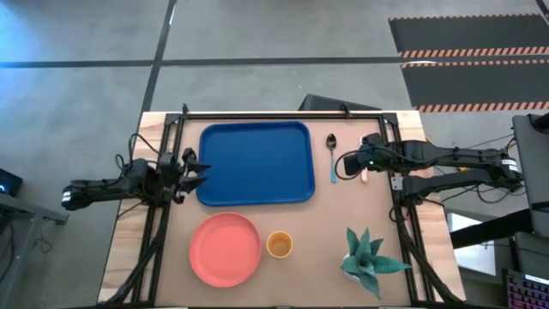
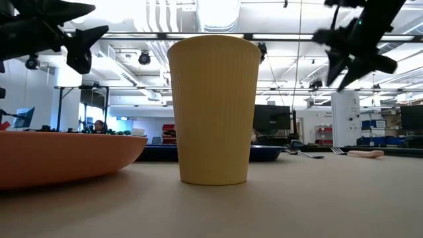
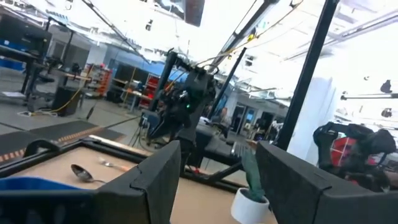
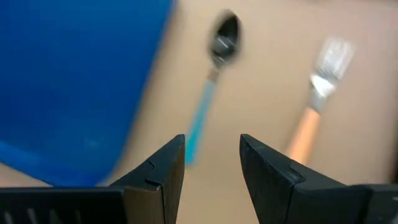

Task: Pick and place plate/cup/fork/spoon on tray
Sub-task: Put the orange fork on the blue tray

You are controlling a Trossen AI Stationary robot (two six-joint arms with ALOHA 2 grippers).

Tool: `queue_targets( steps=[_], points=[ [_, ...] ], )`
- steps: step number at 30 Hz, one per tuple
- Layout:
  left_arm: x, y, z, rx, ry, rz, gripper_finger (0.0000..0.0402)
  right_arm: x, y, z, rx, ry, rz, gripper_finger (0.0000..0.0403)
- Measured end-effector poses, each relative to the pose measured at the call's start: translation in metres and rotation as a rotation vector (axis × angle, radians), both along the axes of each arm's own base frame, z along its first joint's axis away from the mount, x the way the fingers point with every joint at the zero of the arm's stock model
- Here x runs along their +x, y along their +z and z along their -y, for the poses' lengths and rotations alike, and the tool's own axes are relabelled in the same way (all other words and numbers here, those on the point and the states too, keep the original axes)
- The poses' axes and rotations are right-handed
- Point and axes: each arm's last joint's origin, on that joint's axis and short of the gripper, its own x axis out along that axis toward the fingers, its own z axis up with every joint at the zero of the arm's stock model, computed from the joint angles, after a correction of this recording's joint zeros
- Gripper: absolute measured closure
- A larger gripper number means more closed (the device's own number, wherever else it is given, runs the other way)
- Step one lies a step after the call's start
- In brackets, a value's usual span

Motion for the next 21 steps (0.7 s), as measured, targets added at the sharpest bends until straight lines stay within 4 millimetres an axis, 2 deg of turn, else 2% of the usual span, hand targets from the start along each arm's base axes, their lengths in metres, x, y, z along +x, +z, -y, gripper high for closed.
queue_targets(
  steps=[6, 9, 21],
  points=[
    [0.002, -0.002, 0.000, -0.033, -0.006, -0.018, 0.0207, -0.001, -0.019, 0.010, 0.175, -0.056, -0.202, 0.0261],
    [0.002, -0.001, -0.001, -0.088, -0.001, -0.013, 0.0207, 0.003, -0.026, 0.019, 0.205, -0.057, -0.250, 0.0261],
    [0.000, 0.002, -0.001, -0.101, 0.004, 0.023, 0.0207, 0.009, -0.055, 0.068, 0.310, -0.051, -0.379, 0.0261]
  ],
)
